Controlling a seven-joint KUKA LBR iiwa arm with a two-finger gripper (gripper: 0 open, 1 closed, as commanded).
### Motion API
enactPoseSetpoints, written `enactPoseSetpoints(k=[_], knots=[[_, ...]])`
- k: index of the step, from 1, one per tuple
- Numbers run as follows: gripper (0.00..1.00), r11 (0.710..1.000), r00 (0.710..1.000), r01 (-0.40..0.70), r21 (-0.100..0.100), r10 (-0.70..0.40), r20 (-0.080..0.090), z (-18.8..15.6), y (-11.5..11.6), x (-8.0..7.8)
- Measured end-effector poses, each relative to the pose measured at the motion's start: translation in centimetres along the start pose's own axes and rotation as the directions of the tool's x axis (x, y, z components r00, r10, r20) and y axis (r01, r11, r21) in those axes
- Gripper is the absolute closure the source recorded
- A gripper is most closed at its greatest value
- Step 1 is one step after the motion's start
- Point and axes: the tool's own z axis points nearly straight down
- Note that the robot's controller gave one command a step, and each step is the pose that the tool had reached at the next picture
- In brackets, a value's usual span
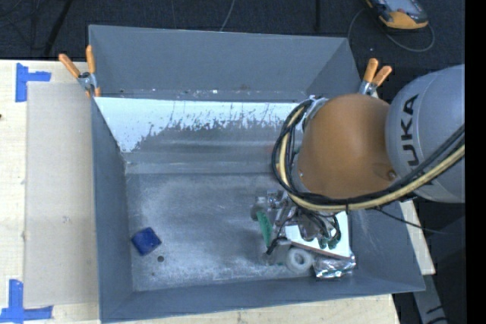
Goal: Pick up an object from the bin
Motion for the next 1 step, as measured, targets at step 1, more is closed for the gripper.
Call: enactPoseSetpoints(k=[1], knots=[[1.0, 0.976, 0.976, 0.219, 0.0, -0.219, -0.002, -6.23, -0.47, -0.8]])
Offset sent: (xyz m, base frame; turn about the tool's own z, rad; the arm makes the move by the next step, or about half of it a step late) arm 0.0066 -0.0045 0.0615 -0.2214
